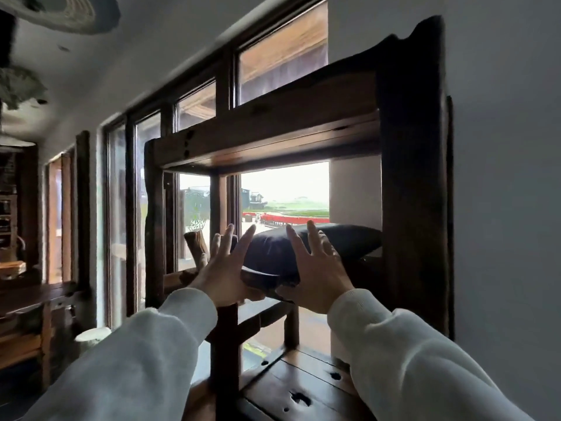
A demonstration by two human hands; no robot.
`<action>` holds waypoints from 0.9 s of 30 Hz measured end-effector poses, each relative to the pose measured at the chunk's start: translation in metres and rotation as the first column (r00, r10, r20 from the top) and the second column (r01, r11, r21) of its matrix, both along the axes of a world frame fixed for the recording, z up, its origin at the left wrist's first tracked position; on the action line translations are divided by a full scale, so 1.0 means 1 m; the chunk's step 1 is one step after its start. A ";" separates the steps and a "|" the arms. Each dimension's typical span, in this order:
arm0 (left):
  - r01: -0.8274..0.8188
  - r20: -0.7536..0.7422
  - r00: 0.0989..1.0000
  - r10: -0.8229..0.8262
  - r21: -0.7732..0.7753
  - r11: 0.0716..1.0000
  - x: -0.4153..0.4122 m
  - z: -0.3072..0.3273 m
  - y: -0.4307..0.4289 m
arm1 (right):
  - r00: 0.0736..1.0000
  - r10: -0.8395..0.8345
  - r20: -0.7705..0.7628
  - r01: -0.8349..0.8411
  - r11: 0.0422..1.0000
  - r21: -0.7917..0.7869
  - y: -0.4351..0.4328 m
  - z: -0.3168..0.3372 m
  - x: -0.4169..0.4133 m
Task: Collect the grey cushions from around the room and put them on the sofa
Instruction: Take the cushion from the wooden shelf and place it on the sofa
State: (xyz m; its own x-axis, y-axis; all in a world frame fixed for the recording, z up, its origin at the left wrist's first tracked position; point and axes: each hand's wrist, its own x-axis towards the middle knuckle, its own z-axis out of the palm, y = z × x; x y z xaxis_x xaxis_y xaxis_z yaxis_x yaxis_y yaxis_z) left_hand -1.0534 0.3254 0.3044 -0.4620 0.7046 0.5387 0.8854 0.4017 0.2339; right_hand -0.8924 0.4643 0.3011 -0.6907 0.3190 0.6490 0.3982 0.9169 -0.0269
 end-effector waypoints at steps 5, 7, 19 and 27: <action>0.389 -0.055 0.921 -0.385 0.151 0.909 -0.039 -0.002 0.034 | 1.000 -0.028 -0.012 0.027 0.999 -0.021 -0.007 -0.001 -0.031; 0.517 -0.142 0.856 -0.497 0.272 0.812 -0.047 -0.016 0.048 | 0.998 -0.048 -0.034 0.048 0.999 0.001 -0.013 -0.003 -0.040; 0.450 -0.166 0.861 -0.480 0.686 0.572 -0.063 -0.056 0.067 | 0.996 -0.083 -0.027 0.087 0.970 0.227 -0.053 -0.014 -0.048; 0.334 -0.076 0.866 -0.495 0.823 0.460 -0.054 -0.072 -0.023 | 0.973 0.181 -0.143 -0.078 0.840 0.536 -0.134 -0.007 -0.048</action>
State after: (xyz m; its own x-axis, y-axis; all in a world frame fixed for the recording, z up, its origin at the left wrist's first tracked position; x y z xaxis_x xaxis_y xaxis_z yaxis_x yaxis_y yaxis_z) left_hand -1.1074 0.3025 0.2319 -0.3649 0.1550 0.9180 0.8137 -0.4260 0.3954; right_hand -0.9400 0.3304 0.2940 -0.5554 -0.1886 0.8099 0.3104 0.8565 0.4123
